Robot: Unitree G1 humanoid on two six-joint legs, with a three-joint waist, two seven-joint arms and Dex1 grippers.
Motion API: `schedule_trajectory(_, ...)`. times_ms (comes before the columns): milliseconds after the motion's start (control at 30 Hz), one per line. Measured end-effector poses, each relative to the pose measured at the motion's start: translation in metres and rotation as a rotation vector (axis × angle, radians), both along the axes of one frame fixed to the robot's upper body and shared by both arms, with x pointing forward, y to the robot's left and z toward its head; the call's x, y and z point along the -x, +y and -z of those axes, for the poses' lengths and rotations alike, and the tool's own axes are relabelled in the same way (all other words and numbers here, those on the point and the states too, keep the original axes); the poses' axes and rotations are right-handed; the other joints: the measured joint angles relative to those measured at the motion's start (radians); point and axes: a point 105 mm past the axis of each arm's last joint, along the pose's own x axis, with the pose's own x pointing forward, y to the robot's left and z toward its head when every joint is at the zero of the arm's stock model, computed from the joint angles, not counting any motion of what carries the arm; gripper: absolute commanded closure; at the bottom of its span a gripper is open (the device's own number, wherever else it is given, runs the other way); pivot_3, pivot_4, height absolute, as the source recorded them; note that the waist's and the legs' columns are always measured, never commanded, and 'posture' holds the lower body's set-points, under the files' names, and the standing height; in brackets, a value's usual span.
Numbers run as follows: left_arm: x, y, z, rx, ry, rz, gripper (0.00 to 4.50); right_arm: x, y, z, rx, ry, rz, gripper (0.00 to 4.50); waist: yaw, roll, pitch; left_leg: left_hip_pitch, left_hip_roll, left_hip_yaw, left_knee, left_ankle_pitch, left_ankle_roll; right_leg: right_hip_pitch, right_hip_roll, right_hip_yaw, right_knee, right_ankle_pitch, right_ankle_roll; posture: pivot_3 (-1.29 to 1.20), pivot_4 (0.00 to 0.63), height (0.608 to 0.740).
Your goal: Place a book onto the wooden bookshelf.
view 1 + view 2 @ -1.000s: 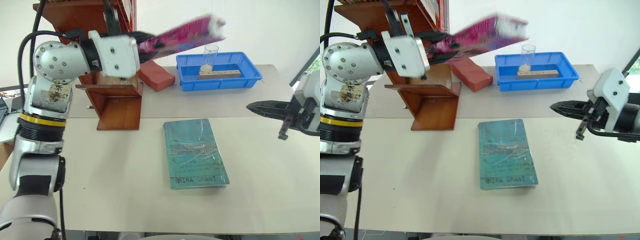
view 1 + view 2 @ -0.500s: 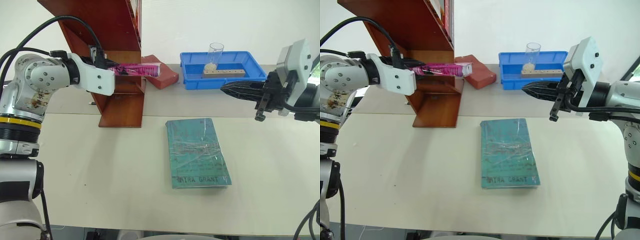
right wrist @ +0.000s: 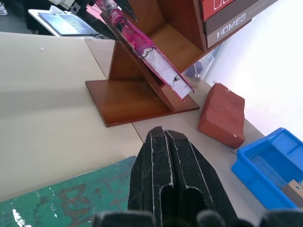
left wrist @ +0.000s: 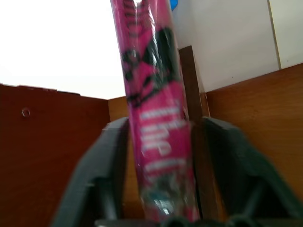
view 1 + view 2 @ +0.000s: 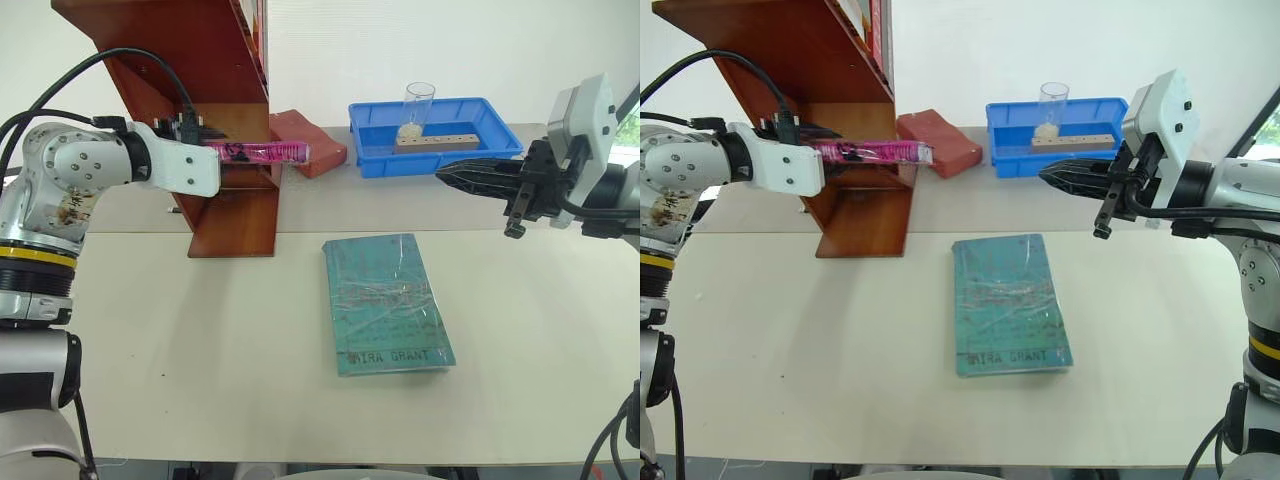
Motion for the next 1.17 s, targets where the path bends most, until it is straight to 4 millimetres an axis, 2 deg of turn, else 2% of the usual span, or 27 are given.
schedule_trajectory(33, 0.000, 0.002, 0.003, 0.001, 0.010, -0.008, 0.03, 0.000, 0.000, 0.001, 0.000, 0.002, 0.000, 4.50, 0.000, 0.000, 0.000, 0.000, 0.000, 0.000, 0.000, 0.000, 0.000, 0.000, 0.000, 0.000, 0.000, -0.001, 0.002, 0.00, 0.150, 0.649)
schedule_trajectory(167, 0.003, 0.003, 0.009, -0.005, 0.034, -0.013, 0.03, -0.002, -0.002, 0.002, -0.006, 0.012, 0.006, 4.50, 0.004, -0.001, 0.000, -0.001, 0.000, 0.000, 0.001, 0.000, 0.000, 0.000, 0.000, 0.000, 0.000, -0.001, 0.001, 0.00, 0.150, 0.649)
schedule_trajectory(300, 0.011, 0.001, -0.001, 0.057, 0.042, -0.006, 0.03, -0.003, -0.007, 0.005, -0.004, 0.025, 0.014, 4.50, 0.005, -0.001, 0.000, -0.001, 0.000, 0.000, 0.001, 0.000, 0.000, 0.000, 0.000, 0.000, 0.000, -0.001, 0.001, 0.00, 0.150, 0.649)
schedule_trajectory(367, 0.015, 0.002, -0.010, 0.130, 0.049, -0.011, 0.03, -0.005, -0.010, 0.005, 0.002, 0.021, 0.025, 4.50, 0.005, -0.001, 0.001, -0.001, 0.000, 0.000, 0.001, 0.000, 0.000, 0.000, 0.000, 0.000, 0.000, -0.001, 0.001, 0.00, 0.150, 0.649)
schedule_trajectory(433, 0.021, 0.004, -0.029, 0.264, 0.054, -0.024, 0.03, -0.005, -0.013, 0.004, 0.020, 0.016, 0.031, 4.50, 0.004, -0.001, 0.001, -0.001, 0.001, 0.000, 0.001, 0.000, 0.000, 0.000, 0.000, -0.001, 0.001, -0.001, 0.002, 0.00, 0.150, 0.649)
schedule_trajectory(567, 0.036, 0.018, -0.059, 0.514, 0.109, -0.067, 0.03, -0.004, -0.021, 0.001, 0.060, 0.007, 0.039, 4.50, -0.001, -0.001, 0.000, 0.001, 0.001, 0.000, 0.000, 0.000, 0.000, 0.000, 0.000, -0.001, 0.001, -0.001, 0.002, 0.00, 0.150, 0.649)
schedule_trajectory(633, 0.051, 0.022, -0.054, 0.603, 0.204, -0.076, 0.03, -0.002, -0.027, 0.001, 0.102, 0.011, 0.033, 4.50, -0.002, 0.000, 0.000, 0.002, 0.001, 0.001, -0.001, 0.000, 0.000, 0.000, -0.001, -0.001, 0.000, -0.001, 0.002, 0.00, 0.150, 0.649)
schedule_trajectory(733, 0.073, 0.025, -0.014, 0.663, 0.435, -0.121, 0.03, 0.003, -0.044, -0.003, 0.185, 0.038, 0.039, 4.50, -0.003, 0.001, 0.000, 0.005, 0.002, 0.003, -0.002, 0.000, 0.000, 0.001, -0.001, -0.001, 0.000, -0.002, 0.001, 0.00, 0.150, 0.649)
schedule_trajectory(833, 0.086, 0.030, 0.011, 0.698, 0.564, -0.183, 0.03, 0.004, -0.054, -0.009, 0.216, 0.023, 0.045, 4.50, -0.003, -0.004, 0.003, 0.010, 0.005, 0.003, -0.002, 0.000, 0.000, -0.001, 0.001, -0.002, 0.001, -0.002, 0.000, 0.00, 0.150, 0.649)
schedule_trajectory(1167, 0.097, 0.027, 0.007, 0.757, 0.579, -0.170, 0.03, -0.001, -0.055, -0.007, 0.238, 0.008, 0.036, 4.50, 0.001, -0.005, 0.003, 0.011, 0.005, 0.006, -0.004, 0.000, 0.000, 0.000, 0.000, -0.001, 0.000, -0.003, -0.001, 0.00, 0.150, 0.649)
